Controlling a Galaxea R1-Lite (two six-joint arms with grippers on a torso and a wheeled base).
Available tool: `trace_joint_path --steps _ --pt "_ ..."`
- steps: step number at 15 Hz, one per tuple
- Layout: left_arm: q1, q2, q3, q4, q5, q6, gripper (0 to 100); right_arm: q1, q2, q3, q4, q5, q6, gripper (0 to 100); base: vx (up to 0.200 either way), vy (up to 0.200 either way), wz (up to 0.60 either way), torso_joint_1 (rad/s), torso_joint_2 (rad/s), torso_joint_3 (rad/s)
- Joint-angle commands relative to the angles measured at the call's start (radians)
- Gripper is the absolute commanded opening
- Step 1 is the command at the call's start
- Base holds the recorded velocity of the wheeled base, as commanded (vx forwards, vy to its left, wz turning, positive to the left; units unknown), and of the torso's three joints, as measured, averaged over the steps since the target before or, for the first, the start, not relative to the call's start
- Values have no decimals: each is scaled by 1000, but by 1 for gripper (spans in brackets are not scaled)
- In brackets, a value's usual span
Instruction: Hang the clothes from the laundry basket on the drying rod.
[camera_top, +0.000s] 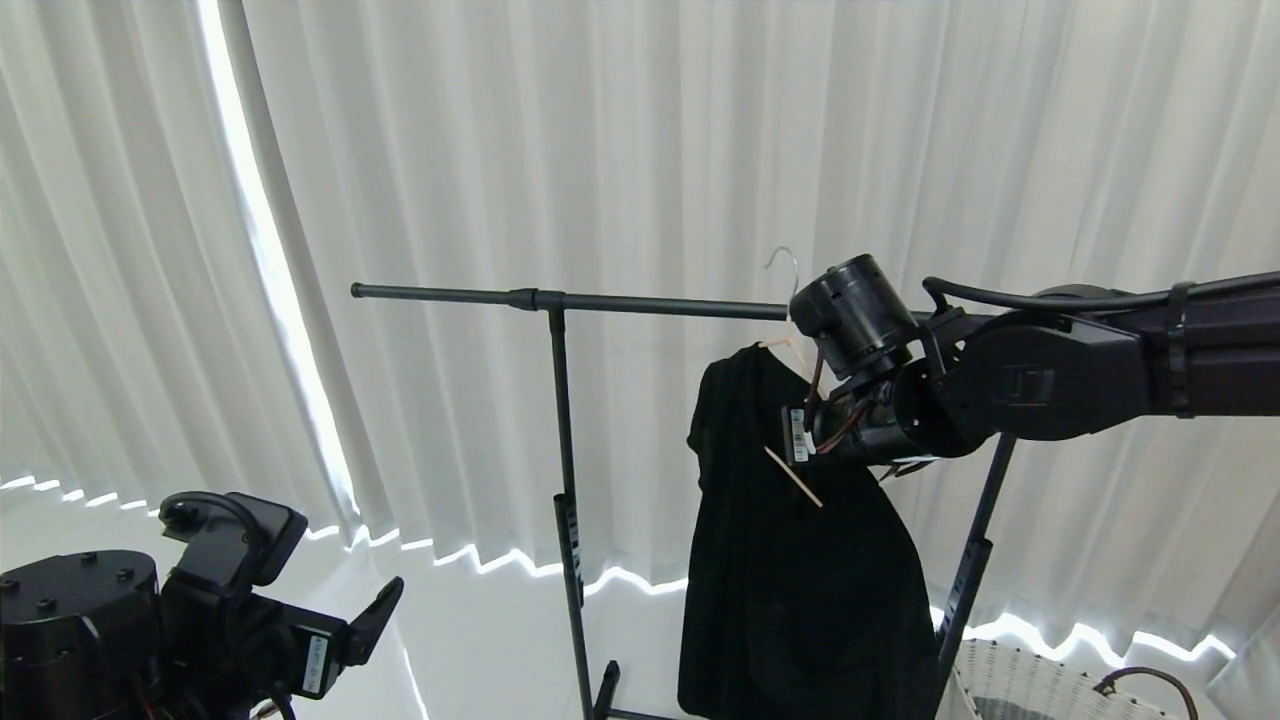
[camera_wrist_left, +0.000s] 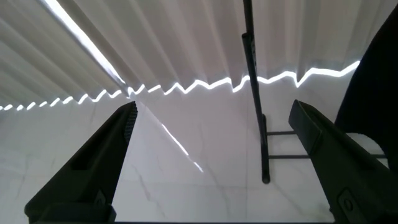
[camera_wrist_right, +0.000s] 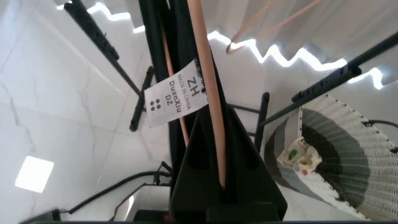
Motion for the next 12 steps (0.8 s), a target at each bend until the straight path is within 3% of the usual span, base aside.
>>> trace_joint_path --steps 1,7,12 --pt "-9 0 0 0 0 -1 100 -1 5 0 1 0 -1 0 0 0 0 0 0 0" --pt "-39 -2 0 0 2 -1 100 -61 32 -3 -1 1 -45 0 0 0 0 0 0 0" --pt "-39 -17 2 0 3 -1 100 -147 129 -109 1 12 -120 0 0 0 0 0 0 0"
